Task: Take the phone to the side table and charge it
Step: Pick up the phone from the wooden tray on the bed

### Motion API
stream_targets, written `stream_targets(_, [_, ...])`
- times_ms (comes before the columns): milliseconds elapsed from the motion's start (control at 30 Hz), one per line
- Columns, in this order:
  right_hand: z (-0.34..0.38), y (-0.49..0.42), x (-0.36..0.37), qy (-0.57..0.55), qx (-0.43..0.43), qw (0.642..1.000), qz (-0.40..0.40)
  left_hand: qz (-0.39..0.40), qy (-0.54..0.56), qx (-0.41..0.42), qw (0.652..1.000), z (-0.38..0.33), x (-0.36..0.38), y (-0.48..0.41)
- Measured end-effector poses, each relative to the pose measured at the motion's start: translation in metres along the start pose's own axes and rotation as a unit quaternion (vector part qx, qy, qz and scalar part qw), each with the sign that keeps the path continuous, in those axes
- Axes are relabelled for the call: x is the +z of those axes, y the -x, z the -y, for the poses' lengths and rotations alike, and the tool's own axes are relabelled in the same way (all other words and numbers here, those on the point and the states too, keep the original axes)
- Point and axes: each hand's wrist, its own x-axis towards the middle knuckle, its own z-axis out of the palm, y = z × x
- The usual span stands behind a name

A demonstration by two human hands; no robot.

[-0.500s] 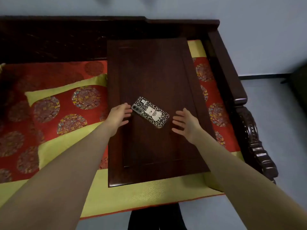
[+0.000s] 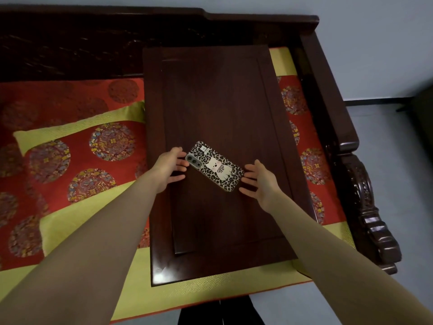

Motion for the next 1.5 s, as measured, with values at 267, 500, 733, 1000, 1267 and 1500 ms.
stream_targets(267, [0.001, -0.003, 0.001, 0.006, 0.005, 1.000, -0.029, 0.007, -0.109, -0.019, 0.994, -0.004, 0.002, -0.007])
stream_targets(500, [0.003, 0.002, 0.004, 0.023, 0.008, 0.999, -0.024, 0.063, -0.032, 0.004, 0.997, -0.002, 0.002, -0.001])
stream_targets(733, [-0.006, 0.013, 0.000, 0.240, -0.120, 0.962, 0.037, 0.074, 0.059, 0.020, 0.995, 0.025, -0.002, 0.014])
stream_targets(1000, [-0.013, 0.043, 0.009, 0.575, -0.408, 0.705, 0.074, 0.138, 0.130, 0.063, 0.980, 0.053, -0.014, 0.055])
stream_targets(1267, [-0.004, 0.090, 0.009, 0.628, -0.493, 0.579, 0.166, 0.138, 0.231, 0.052, 0.962, 0.079, -0.029, 0.125])
stream_targets(1500, [-0.023, 0.143, 0.001, 0.567, -0.538, 0.574, 0.246, 0.058, 0.342, 0.112, 0.931, 0.124, -0.021, 0.209])
